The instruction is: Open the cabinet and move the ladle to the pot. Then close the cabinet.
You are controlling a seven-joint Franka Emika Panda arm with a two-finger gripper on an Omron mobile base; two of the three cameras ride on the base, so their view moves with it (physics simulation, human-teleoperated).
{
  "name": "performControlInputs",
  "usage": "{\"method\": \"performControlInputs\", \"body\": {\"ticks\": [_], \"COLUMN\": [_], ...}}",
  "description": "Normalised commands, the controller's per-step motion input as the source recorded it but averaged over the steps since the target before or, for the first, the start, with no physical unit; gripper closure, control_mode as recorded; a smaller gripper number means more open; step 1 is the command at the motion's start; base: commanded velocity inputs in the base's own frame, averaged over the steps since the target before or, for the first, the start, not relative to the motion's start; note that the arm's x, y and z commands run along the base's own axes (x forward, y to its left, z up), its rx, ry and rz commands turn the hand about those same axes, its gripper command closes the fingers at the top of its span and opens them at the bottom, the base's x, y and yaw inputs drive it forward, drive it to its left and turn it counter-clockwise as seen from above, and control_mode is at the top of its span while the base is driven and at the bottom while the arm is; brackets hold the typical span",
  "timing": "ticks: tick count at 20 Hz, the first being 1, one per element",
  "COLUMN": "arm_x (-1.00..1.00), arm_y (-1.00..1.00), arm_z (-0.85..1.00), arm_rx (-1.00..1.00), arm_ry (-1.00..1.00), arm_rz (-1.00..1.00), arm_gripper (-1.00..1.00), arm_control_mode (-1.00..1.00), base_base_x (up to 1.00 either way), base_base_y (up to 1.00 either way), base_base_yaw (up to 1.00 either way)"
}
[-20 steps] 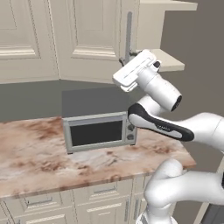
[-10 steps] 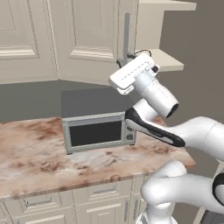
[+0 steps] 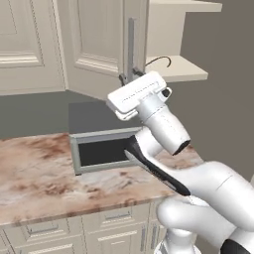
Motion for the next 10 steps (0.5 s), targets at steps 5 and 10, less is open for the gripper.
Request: {"method": "performControlInputs", "body": {"ticks": [5,10], "arm_x": [-0.43,-0.08], "arm_y": [1.00,1.00], "arm_z": [-0.24,-0.32], "arm_rx": [0.15,0.16], "arm_ry": [0.19,0.25], "arm_rz": [0.00,0.00], "arm_gripper": [1.00,1.00], "arm_control_mode": [-1.00,-1.00], "base_base_x": [0.00,0.00], "base_base_y": [0.00,0.00], "base_base_yaw": [0.00,0.00]}}
